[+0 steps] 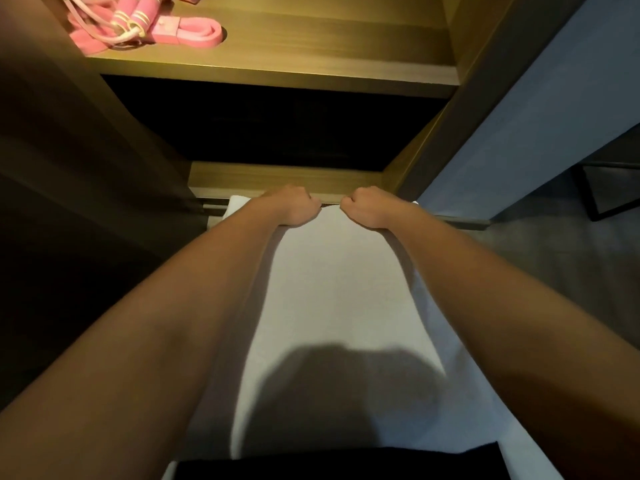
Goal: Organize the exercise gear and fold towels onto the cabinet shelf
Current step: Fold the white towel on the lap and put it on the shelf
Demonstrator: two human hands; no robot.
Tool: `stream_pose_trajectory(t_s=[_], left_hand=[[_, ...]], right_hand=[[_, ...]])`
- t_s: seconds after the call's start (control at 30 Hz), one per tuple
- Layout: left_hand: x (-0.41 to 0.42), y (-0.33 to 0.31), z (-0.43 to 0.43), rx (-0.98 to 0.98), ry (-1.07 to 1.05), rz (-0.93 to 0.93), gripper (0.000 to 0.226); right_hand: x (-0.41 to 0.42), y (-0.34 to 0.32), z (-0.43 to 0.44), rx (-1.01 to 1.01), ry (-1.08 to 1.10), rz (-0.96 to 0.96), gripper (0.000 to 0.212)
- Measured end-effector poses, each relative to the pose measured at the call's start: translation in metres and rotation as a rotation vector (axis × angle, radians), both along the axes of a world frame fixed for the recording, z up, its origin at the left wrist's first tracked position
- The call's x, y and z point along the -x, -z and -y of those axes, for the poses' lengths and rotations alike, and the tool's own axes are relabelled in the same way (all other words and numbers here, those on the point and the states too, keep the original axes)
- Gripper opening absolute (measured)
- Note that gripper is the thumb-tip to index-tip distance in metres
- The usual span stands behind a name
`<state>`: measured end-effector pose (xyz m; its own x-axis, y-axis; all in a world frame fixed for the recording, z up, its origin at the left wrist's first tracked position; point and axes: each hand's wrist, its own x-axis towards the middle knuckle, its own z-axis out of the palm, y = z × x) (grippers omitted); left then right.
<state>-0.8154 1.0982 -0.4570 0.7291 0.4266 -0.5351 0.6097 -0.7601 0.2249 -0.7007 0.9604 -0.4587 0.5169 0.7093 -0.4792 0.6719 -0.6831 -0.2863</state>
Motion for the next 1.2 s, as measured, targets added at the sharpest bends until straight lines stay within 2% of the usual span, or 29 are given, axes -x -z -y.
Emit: stream_pose_trajectory(t_s=[0.1, 0.23, 0.3, 0.4, 0.47, 0.57, 0.6, 0.7, 0.93, 1.07, 1.2], left_hand=[[-0.007, 0.001, -0.011, 0.136, -0.008, 0.062, 0.042], [-0.004, 0.010, -0.018, 0.143, -0.050, 0.192, 0.038], [-0.002, 0.011, -0.016, 0.079, -0.048, 0.210, 0.036], [0.003, 0.001, -0.006, -0.130, -0.029, 0.230, 0.036], [0.012, -0.006, 0.003, -0.242, -0.031, 0.306, 0.034], [0.034, -0.011, 0.033, -0.243, -0.023, 0.410, 0.040], [0.042, -0.011, 0.046, -0.219, -0.008, 0.403, 0.043], [0.067, -0.002, 0.069, -0.222, 0.054, 0.230, 0.054], [0.087, 0.009, 0.057, -0.230, -0.104, 0.165, 0.062], [0.098, 0.008, 0.048, -0.157, -0.223, 0.162, 0.062], [0.107, -0.005, 0.040, -0.100, -0.345, 0.075, 0.066]], right_hand=[[-0.007, 0.003, -0.008, -0.091, 0.008, -0.059, 0.040], [-0.013, 0.015, -0.006, -0.183, 0.088, -0.053, 0.044], [-0.011, 0.017, -0.004, -0.179, 0.091, 0.012, 0.045], [-0.009, 0.010, -0.002, -0.143, 0.072, 0.166, 0.036], [-0.004, 0.002, 0.001, -0.192, 0.105, 0.258, 0.033], [0.023, -0.003, 0.016, -0.174, 0.101, 0.220, 0.049], [0.036, -0.001, 0.022, -0.113, 0.056, 0.213, 0.053], [0.060, 0.008, 0.041, 0.019, -0.005, 0.225, 0.060], [0.056, 0.011, 0.056, 0.048, 0.145, 0.139, 0.070], [0.048, 0.009, 0.069, 0.043, 0.220, 0.076, 0.072], [0.040, -0.003, 0.084, 0.107, 0.346, -0.012, 0.072]])
